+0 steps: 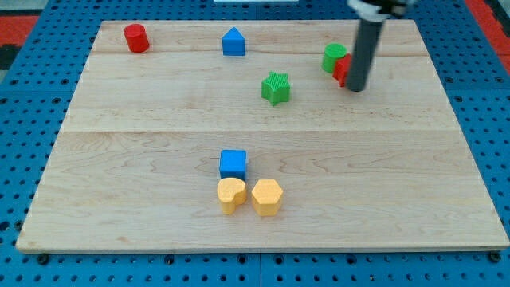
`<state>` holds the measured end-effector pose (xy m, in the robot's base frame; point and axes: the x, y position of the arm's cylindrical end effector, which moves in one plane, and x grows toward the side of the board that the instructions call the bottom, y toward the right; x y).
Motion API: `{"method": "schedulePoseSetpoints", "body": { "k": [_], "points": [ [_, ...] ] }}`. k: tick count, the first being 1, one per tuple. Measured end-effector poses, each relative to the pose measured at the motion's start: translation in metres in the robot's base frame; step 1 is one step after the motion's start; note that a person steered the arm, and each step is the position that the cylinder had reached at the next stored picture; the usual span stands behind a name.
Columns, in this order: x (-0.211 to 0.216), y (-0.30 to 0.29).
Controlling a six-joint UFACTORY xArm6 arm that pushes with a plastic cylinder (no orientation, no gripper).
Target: Separate the red star and green circle
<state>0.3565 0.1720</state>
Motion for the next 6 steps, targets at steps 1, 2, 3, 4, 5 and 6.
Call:
{"method": "schedulePoseSetpoints", "body": {
  "k": [1,2,3,4,5,6],
  "points": [
    [-0.028,-0.01],
    [-0.058,0.005],
    [-0.086,0.006],
    [-0.083,0.037],
    [-0.068,0.005],
    [-0.083,-0.008]
  ]
}}
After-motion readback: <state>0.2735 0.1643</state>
